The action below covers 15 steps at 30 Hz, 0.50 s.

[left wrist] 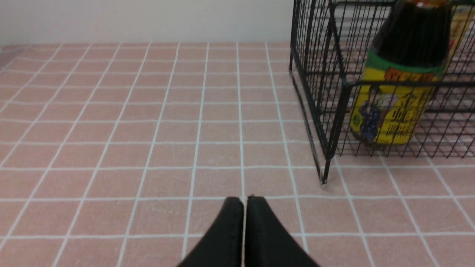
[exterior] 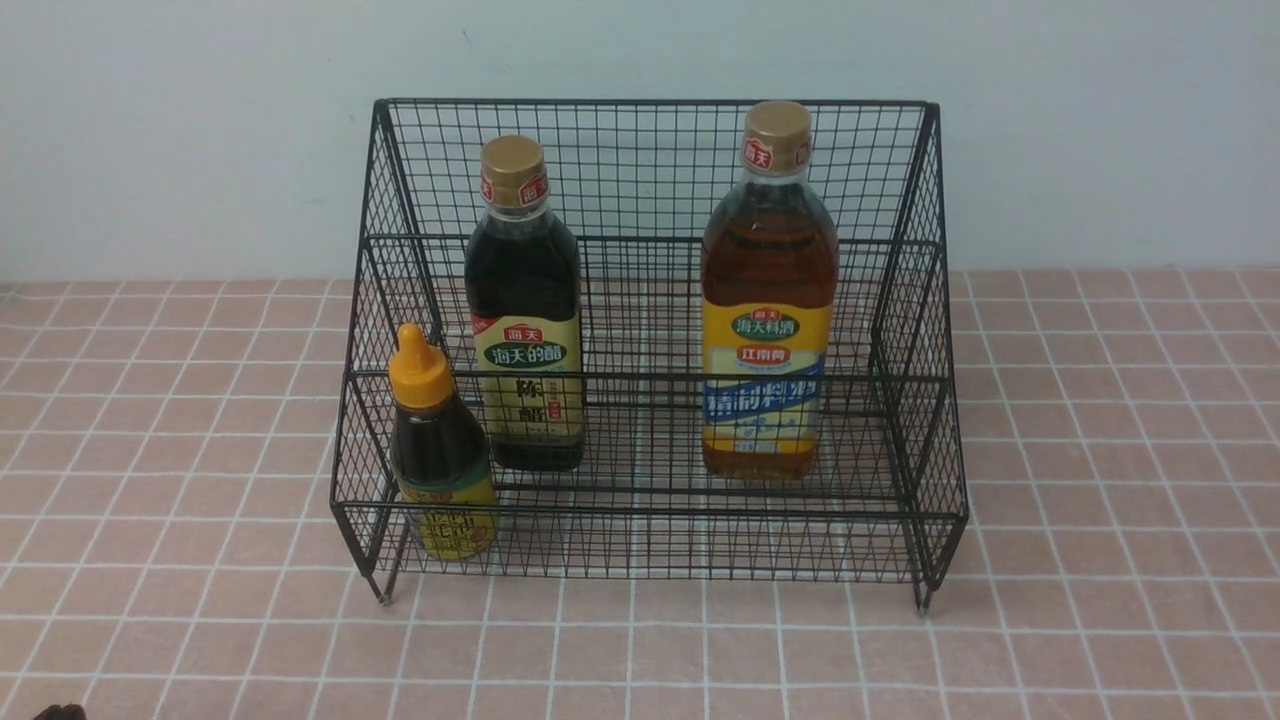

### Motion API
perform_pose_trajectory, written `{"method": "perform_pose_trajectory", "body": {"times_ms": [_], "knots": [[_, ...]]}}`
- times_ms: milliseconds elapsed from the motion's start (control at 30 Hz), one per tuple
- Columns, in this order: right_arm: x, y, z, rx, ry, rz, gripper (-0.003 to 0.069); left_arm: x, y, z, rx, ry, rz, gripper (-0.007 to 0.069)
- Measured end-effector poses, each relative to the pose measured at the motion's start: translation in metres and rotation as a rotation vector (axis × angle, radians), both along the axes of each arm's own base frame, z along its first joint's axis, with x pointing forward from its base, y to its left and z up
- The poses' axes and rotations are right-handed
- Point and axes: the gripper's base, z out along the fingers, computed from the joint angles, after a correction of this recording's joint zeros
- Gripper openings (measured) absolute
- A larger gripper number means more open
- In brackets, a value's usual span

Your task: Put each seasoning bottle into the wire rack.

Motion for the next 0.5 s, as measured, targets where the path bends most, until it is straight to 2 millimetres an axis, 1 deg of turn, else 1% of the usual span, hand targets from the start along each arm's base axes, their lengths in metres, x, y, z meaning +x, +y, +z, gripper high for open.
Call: {"method": "perform_pose_trajectory", "body": {"times_ms": [500], "knots": [[-0.0001, 0.0001, 0.0002, 0.001, -0.003, 0.001, -0.0015, -0.0001, 0.0002, -0.0004, 0.003, 0.004, 0.003, -0.0007]]}}
